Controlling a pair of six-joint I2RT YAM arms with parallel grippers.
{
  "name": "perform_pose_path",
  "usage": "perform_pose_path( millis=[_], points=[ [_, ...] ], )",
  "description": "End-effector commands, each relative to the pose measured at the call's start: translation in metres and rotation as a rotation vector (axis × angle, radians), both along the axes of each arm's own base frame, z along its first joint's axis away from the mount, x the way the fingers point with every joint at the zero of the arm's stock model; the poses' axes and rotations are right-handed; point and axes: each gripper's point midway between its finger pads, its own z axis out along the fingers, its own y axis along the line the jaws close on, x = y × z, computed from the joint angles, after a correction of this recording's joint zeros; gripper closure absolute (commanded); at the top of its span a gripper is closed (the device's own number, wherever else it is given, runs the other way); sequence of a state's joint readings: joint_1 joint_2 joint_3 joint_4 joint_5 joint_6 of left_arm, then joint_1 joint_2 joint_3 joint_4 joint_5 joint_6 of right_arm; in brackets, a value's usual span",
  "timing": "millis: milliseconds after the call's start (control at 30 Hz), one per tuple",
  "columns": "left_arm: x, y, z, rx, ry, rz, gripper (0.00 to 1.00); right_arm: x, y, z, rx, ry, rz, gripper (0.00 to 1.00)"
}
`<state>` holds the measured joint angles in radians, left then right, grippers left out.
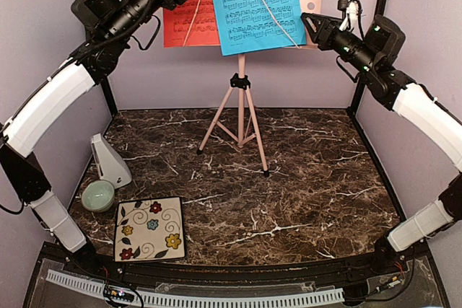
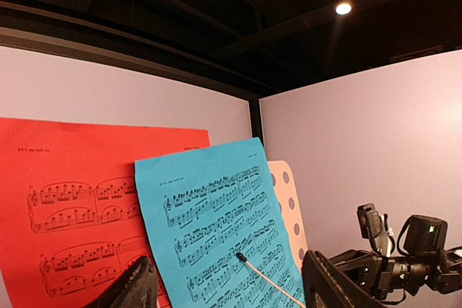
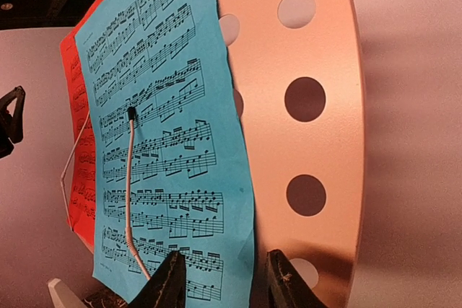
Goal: Set up the instrument practice props
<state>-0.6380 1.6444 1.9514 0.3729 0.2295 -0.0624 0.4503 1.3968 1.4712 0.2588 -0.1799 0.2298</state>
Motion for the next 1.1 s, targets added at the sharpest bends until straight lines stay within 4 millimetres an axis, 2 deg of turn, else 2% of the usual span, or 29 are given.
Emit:
perform_pose_path(
  millis=[0, 200, 300, 433, 500, 600, 700, 967, 1067],
  points=[
    [-0.022, 0.020, 0.007, -0.021, 0.009, 0.007, 0.29, 0.002, -0.002, -0.006, 0.018, 0.034, 0.002, 0.62],
    [-0.022, 0.009, -0.039, 0.045, 0.134, -0.028, 0.31, 0.010, 0.003, -0.018, 0.021, 0.082, 0.013, 0.63],
    [-0.018, 0.001, -0.065, 0.083, 0.202, -0.024, 0.32, 0.013, 0.005, -0.019, 0.034, 0.096, 0.025, 0.64],
    [-0.013, -0.007, -0.090, 0.118, 0.275, -0.018, 0.33, 0.014, 0.008, -0.020, 0.049, 0.115, 0.041, 0.65],
    [-0.014, -0.008, -0.098, 0.120, 0.289, -0.015, 0.33, 0.015, 0.009, -0.022, 0.058, 0.128, 0.048, 0.67],
    [-0.019, -0.009, -0.100, 0.108, 0.283, -0.024, 0.33, 0.016, 0.010, -0.024, 0.069, 0.146, 0.055, 0.69],
    [-0.018, -0.018, -0.108, 0.130, 0.303, -0.040, 0.33, 0.016, 0.009, -0.025, 0.082, 0.150, 0.057, 0.73],
    [-0.005, -0.030, -0.131, 0.135, 0.405, -0.037, 0.43, 0.016, 0.002, -0.017, 0.109, 0.118, 0.023, 1.00],
    [-0.004, -0.034, -0.133, 0.140, 0.414, -0.032, 0.45, 0.015, -0.002, -0.013, 0.120, 0.107, 0.007, 1.00]
  ],
)
